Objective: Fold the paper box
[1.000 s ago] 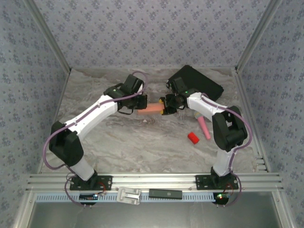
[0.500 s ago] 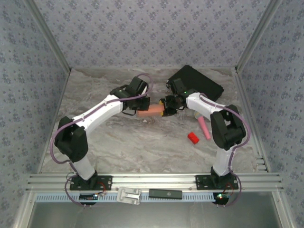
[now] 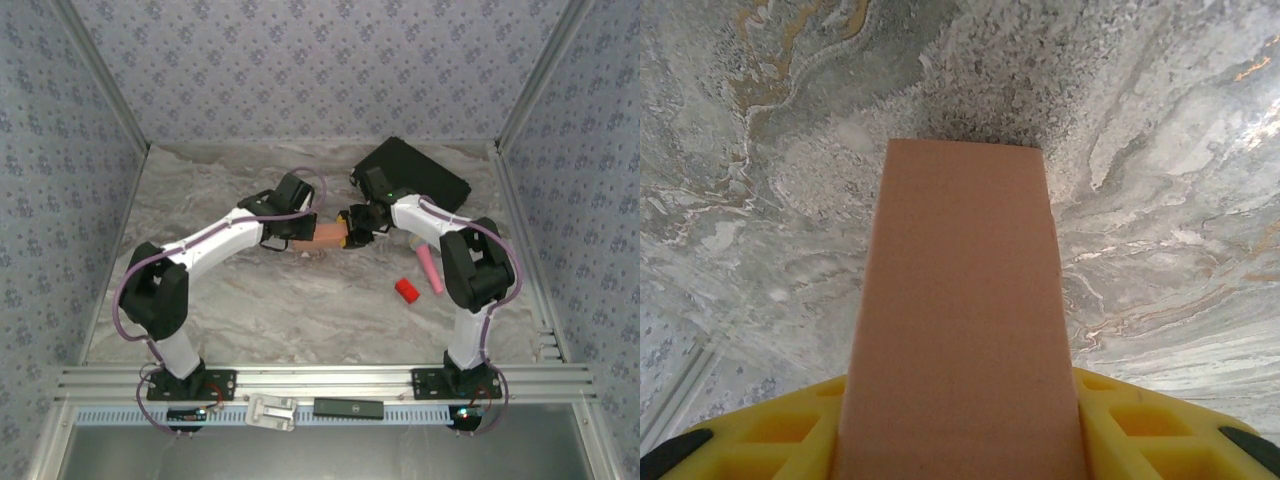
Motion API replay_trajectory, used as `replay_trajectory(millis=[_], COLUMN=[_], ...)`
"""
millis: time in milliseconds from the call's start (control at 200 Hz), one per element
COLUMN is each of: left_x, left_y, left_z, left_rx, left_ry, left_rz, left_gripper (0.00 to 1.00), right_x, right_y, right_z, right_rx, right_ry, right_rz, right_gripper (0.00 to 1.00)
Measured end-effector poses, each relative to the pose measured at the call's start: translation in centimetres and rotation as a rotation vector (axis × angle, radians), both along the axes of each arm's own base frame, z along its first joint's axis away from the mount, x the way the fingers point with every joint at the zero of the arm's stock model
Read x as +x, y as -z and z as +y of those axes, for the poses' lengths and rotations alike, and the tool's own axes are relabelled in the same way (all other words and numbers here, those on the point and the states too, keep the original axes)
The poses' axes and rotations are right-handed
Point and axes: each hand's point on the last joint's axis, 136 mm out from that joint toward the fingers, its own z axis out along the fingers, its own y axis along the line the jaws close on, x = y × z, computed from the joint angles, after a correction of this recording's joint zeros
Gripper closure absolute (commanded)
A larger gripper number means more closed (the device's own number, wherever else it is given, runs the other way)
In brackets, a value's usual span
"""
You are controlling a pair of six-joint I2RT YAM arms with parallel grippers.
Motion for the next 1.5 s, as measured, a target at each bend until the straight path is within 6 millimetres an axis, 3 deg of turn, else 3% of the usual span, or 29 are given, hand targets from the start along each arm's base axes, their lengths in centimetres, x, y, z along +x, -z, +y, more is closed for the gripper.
replay_trajectory(millis=[280, 585, 875, 1084, 1189, 1269, 1379, 1499], left_x=[0.6, 1.2, 1.6, 1.7, 1.7, 1.8, 1.8, 1.8], left_y=[-0.2, 0.1, 0.6, 0.7, 0.7, 0.7, 0.8, 0.7], left_z=[0.0, -0.2, -0.4, -0.5, -0.5, -0.5, -0.5, -0.6], left_rx=[0.003, -0.002, -0.018, -0.023, -0.024, -0.025, -0.029, -0.030], left_ry=[-0.003, -0.012, -0.017, -0.017, -0.018, -0.018, -0.017, -0.018], left_rz=[-0.037, -0.063, -0.084, -0.090, -0.092, -0.094, -0.097, -0.099], left_gripper=[0.91, 0.91, 0.92, 0.92, 0.92, 0.92, 0.92, 0.93], right_x=[0.0, 0.5, 1.4, 1.2, 0.9, 0.4, 0.2, 0.8], right_y=[0.9, 0.7, -1.2, -5.1, -7.5, -8.9, -9.8, -10.0], right_z=[-0.1, -0.7, -1.3, -2.0, -3.1, -4.1, -4.7, -3.7], right_rx=[-0.007, -0.018, -0.022, -0.033, -0.038, -0.034, -0.031, -0.022], right_ry=[0.001, -0.029, -0.076, -0.099, -0.095, -0.089, -0.116, -0.193], right_rz=[0.019, -0.013, -0.096, -0.208, -0.288, -0.371, -0.486, -0.608], right_gripper=[0.40, 0.29, 0.27, 0.26, 0.29, 0.39, 0.51, 0.58])
